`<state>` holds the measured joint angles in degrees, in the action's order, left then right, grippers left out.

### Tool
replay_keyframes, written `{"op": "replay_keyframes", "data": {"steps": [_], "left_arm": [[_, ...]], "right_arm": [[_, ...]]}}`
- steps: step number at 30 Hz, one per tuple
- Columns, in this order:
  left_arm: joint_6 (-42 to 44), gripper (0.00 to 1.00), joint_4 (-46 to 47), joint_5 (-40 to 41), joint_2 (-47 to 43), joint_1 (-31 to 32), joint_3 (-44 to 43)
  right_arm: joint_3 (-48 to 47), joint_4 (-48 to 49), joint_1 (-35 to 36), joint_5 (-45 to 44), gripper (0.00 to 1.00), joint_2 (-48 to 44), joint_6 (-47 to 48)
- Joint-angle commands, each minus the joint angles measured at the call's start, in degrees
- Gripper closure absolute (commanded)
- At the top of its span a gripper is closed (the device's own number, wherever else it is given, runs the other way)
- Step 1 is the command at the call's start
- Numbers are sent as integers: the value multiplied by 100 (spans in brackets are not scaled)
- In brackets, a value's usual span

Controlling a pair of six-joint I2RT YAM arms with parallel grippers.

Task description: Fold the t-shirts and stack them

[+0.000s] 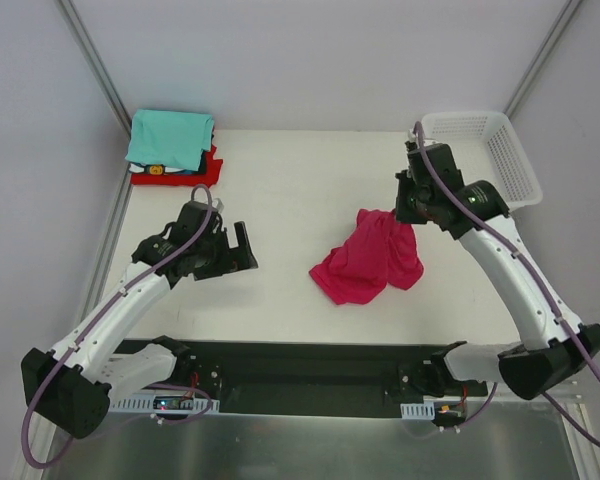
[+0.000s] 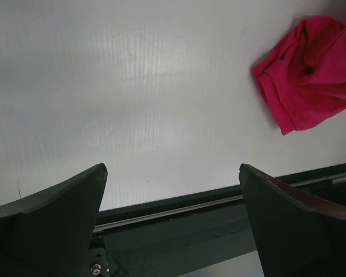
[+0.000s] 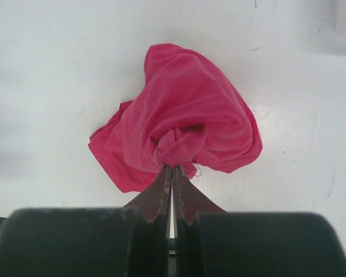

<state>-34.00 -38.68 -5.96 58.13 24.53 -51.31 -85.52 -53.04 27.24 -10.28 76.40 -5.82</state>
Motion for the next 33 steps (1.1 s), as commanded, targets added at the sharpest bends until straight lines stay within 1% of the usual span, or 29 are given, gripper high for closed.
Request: {"op": "replay_keyframes", "data": {"steps": [1, 2, 4, 6, 8, 9, 10, 14, 16, 17, 21, 22, 24, 25, 26, 31, 33], "left_arm": [[-221, 1, 176, 15, 32, 183, 86], [-239, 1, 185, 33, 49, 253, 86], [-291, 1, 229, 77, 67, 315, 103], [-327, 1, 255, 103, 67, 394, 112], [-353, 1, 273, 121, 85, 429, 139], [-379, 1, 282, 121, 102, 464, 139], [-388, 1, 299, 121, 120, 491, 130], [-450, 1, 308, 191, 111, 622, 86], [-467, 1, 308, 209, 102, 684, 95], [-502, 1, 308, 226, 102, 702, 103], [-555, 1, 334, 253, 67, 781, 130], [-564, 1, 334, 262, 50, 798, 156], [-608, 1, 352, 288, 49, 851, 174], [-617, 1, 361, 288, 41, 860, 200], [-652, 1, 369, 279, 49, 904, 209], [-748, 1, 440, 367, 155, 1123, 148], [-792, 1, 457, 428, 181, 1228, 139]], "right_arm": [[-395, 241, 123, -491, 99, -652, 362], [-422, 302, 132, -492, 99, -809, 450], [-256, 731, 176, -335, 99, -1029, 669], [34, 1458, 229, -36, 99, -1546, 934], [18, 1699, 229, 96, 99, -1725, 1082], [-131, 1691, 229, 114, 99, -1673, 1136], [-498, 1665, 237, 132, 99, -1629, 1206], [-1071, 1875, 237, 404, 99, -1514, 1443], [-1274, 2086, 229, 387, 99, -1427, 1584], [-1597, 2087, 229, 343, 99, -1357, 1645], [-2344, 2113, 229, 299, 99, -1066, 2015], [-2434, 2165, 237, 281, 99, -1066, 2102], [-2400, 2595, 229, 299, 99, -1232, 2147], [-2365, 2788, 229, 255, 99, -1302, 2121], [-2434, 2912, 229, 11, 99, -1312, 2103], [-3408, 2623, 229, -299, 99, -855, 2261], [-3437, 2614, 220, -614, 99, -785, 2270]]}}
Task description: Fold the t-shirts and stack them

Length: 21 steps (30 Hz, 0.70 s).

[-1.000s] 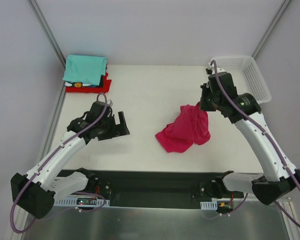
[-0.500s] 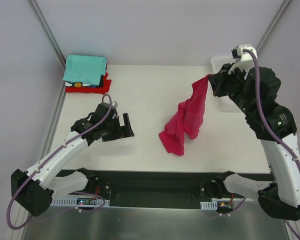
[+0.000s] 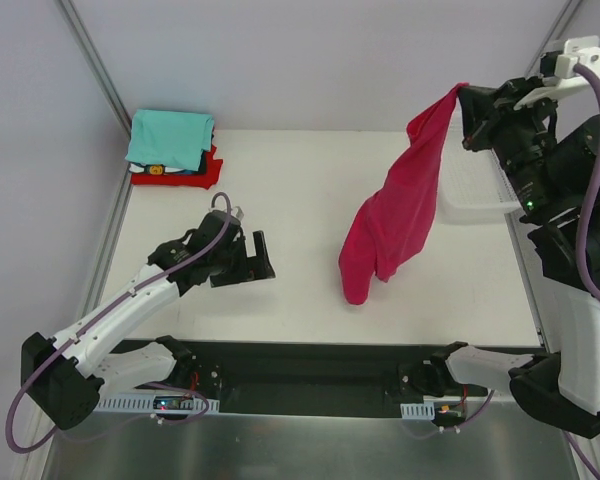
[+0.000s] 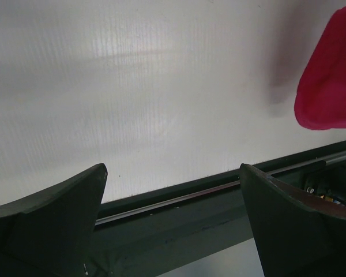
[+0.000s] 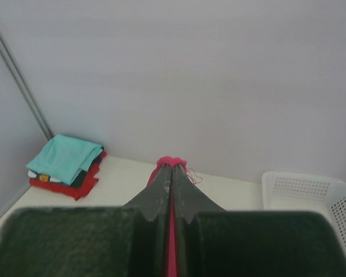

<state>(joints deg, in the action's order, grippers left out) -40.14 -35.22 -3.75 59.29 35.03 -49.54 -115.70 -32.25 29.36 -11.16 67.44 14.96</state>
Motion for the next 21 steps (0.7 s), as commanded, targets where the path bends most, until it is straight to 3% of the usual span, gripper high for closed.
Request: {"op": "replay_keyframes", "data": {"steps": [1, 7, 12, 16, 21], "left_arm": [[-196, 1, 103, 217, 83, 206, -38], [-214, 1, 103, 278, 30, 312, 5], [-266, 1, 112, 287, 13, 347, 14], [-266, 1, 112, 304, -22, 373, 32], [-266, 1, 112, 357, -49, 373, 67]], "right_arm": [[-410, 527, -18, -702, 99, 129, 191], [-620, 1, -632, -1081, 99, 409, -98], [-558, -465, -748, -476, 99, 717, -458], [-708, -1009, -739, 646, 99, 1235, -1002], [-1357, -1862, -310, 1431, 99, 2386, -908]]}}
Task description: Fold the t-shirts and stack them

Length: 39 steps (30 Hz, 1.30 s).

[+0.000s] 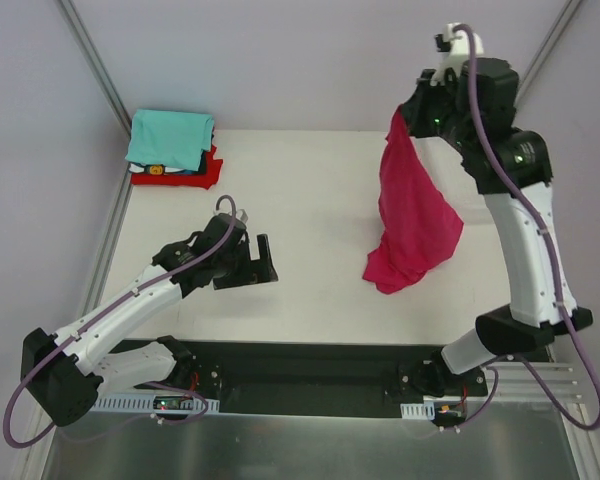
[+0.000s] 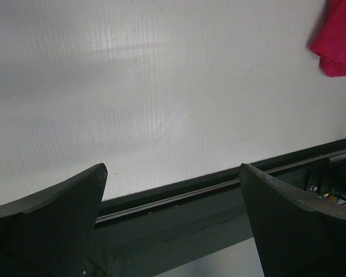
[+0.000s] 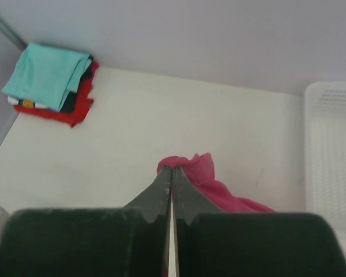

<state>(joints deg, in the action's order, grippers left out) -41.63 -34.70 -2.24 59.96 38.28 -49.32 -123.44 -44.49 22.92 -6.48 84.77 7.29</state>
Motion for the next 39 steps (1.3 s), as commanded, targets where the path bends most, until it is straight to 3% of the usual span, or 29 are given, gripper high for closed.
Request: {"op": "replay_keyframes", "data": {"steps": [1, 6, 9, 13, 17, 22, 26, 30, 39], "left_arm": [[-109, 1, 51, 198, -108, 48, 54], [-232, 1, 60, 470, -125, 22, 142], [-258, 1, 60, 348, -160, -241, 230], [-189, 1, 68, 39, -380, -655, 388], [-83, 1, 33, 40, -556, -743, 423], [-117, 1, 51, -83, -363, -743, 379], [-126, 1, 51, -163, -152, -735, 274], [-100, 1, 51, -180, -108, -734, 186], [5, 1, 42, -163, -117, -734, 168]], "right_arm": [[-942, -988, 615, 1112, 99, 855, -70], [-1701, -1571, 1443, 1517, 99, 1849, 185], [-1579, -1317, 1812, 1948, 99, 1806, 45], [-1377, -774, 2103, 2579, 99, 1203, -87], [-140, 176, 2103, 2670, 99, -55, -166], [434, 468, 1831, 1934, 99, -1251, 18], [847, 398, 1155, 1703, 99, -1954, 132], [1426, 239, 418, 1623, 99, -2026, 185], [2596, 669, 204, 1756, 99, -1500, -52]]}}
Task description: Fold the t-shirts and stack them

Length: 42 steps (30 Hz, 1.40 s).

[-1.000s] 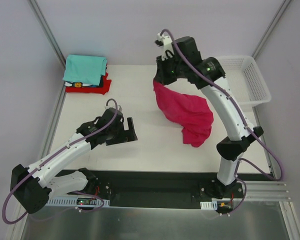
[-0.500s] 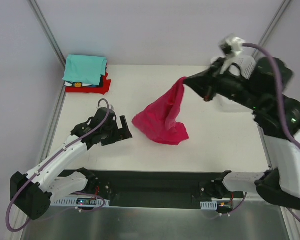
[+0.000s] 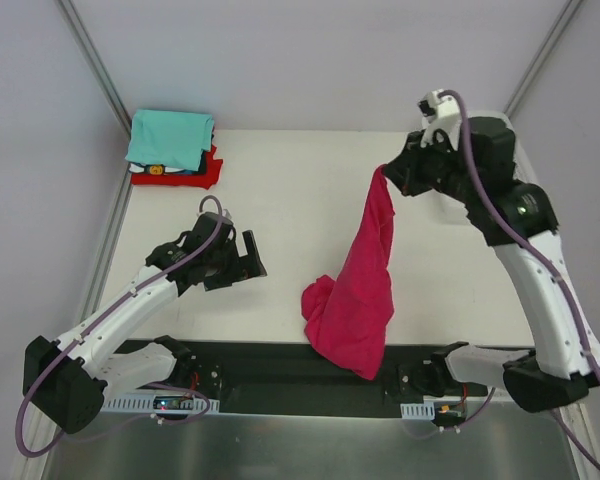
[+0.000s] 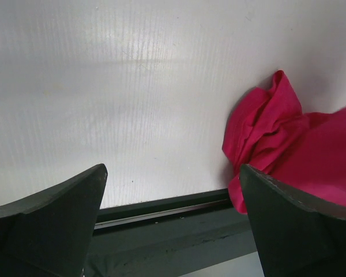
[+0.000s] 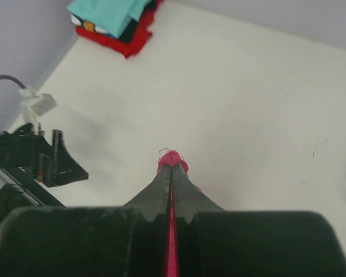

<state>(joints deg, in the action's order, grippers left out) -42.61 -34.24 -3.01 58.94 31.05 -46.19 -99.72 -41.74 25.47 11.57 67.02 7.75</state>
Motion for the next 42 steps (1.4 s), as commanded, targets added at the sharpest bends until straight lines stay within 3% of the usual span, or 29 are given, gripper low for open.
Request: {"op": "replay_keyframes", "data": {"steps": [1, 8, 14, 15, 23, 29, 39, 42], "left_arm": [[104, 1, -4, -77, -14, -11, -127], [130, 1, 5, -95, 56, -11, -74], [174, 1, 5, -60, 65, -11, -74], [174, 1, -4, -77, 74, -11, -83], [183, 1, 5, -86, 57, -11, -74], [174, 1, -4, -112, -22, -11, 14], [218, 1, 5, -60, -137, -11, 84], [218, 1, 5, -69, -146, -11, 93]], "right_arm": [[260, 420, -51, -67, 99, 441, -89], [427, 535, -43, -401, 99, 1040, -80], [814, 728, -43, -1015, 99, 988, -54], [823, 711, -51, -1687, 99, 953, -141], [708, 527, -577, -3380, 99, 619, -686], [849, 271, -1325, -3521, 99, 417, -1232], [796, -239, -1800, -4822, 99, 276, -2111], [683, -195, -1853, -4325, 99, 459, -1954]]}}
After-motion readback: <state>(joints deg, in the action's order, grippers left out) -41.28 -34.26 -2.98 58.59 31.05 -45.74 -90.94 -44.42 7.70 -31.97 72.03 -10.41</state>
